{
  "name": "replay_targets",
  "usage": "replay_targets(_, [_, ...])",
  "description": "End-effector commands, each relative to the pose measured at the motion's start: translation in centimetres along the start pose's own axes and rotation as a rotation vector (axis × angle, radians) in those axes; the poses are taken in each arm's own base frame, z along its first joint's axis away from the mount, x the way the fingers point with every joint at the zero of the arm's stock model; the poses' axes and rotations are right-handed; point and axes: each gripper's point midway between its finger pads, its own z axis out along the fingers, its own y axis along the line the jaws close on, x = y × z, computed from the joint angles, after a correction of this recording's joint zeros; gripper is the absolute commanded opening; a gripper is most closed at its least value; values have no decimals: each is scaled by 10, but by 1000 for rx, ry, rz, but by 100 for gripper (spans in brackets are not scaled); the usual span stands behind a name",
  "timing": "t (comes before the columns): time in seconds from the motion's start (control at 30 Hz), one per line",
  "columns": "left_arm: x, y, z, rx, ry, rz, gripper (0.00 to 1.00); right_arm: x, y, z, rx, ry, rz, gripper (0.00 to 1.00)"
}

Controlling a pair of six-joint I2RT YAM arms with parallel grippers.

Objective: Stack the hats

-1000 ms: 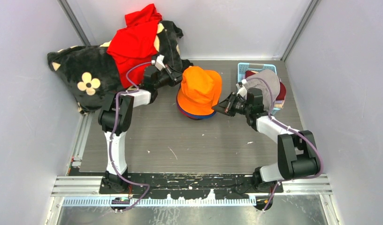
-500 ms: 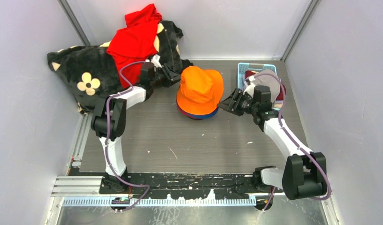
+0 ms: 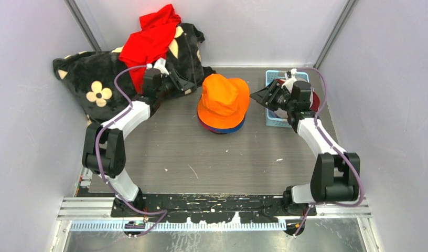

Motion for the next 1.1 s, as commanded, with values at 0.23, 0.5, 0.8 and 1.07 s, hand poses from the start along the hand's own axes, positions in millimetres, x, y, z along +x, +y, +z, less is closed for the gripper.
replay_targets(0.23, [20, -23, -48, 60, -31, 14, 47, -60, 37, 39, -256, -98, 1, 61])
replay_targets(0.5, [44, -18, -47, 90, 10, 0, 47, -65, 38, 57, -323, -56, 38, 61])
replay_targets(0.8, [51, -18, -37, 97, 30, -2, 47, -59, 33, 67, -352, -25, 63, 60])
replay_targets(1.07, [55, -15, -33, 94, 42, -6, 47, -43, 31, 76, -376, 31, 90, 55])
